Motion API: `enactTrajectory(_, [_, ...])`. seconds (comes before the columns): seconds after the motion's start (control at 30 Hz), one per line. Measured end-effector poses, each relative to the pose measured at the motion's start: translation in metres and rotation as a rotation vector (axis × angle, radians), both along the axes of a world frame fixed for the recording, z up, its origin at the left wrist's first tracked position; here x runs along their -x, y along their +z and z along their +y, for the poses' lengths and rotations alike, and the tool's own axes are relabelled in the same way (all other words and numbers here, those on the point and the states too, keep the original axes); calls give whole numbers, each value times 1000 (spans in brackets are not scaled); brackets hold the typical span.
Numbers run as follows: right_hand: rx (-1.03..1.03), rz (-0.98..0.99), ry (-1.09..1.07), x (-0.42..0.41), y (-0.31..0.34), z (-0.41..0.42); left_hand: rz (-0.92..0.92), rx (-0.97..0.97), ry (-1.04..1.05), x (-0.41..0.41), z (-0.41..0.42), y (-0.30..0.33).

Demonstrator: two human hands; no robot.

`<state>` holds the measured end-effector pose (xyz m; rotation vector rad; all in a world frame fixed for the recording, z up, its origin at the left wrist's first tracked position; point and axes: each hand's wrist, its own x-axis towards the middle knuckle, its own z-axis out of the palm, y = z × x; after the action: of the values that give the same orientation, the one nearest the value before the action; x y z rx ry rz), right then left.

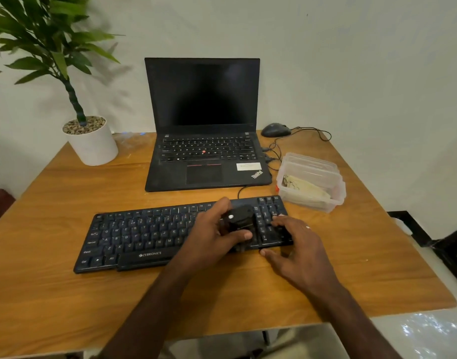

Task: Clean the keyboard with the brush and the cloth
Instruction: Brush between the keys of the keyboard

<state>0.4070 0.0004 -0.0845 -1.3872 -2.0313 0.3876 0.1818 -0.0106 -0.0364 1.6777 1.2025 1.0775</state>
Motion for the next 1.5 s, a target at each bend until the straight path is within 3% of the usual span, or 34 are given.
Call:
enactTrajectory(0.17, [65,117,-27,-2,2,-3,-82,-61,39,-37,14,1])
enactTrajectory(0.33, [83,160,-20,-1,-1,-2,-239,-38,158,-13,7,9])
enactTrajectory(0.53, [59,145,-5,0,-3,-1,-9,-15,21,-17,5,6])
enactTrajectory(0.77, [112,238,-26,-2,3,-1,-89,-76,169,-37,20,7])
enactTrajectory(0.87, [154,385,-37,-6,4,0,-196,15,35,-33,19,7])
enactTrajectory(1.07, [181,420,-38,-11,3,7,-110,-10,-176,-66,29,7])
enactTrajectory(1.2, [193,443,-51,-13,3,8,-71,-137,-36,-85,35,6])
enactTrajectory(1.3, [201,445,-84,-13,1,9,-186,-105,69,-74,36,0])
enactTrajectory(1.37, [208,428,-90,-13,0,10,-222,-36,4,-63,36,-1])
enactTrajectory(1.5, [199,390,-71,-12,-4,12,-79,-7,-81,-66,33,-1])
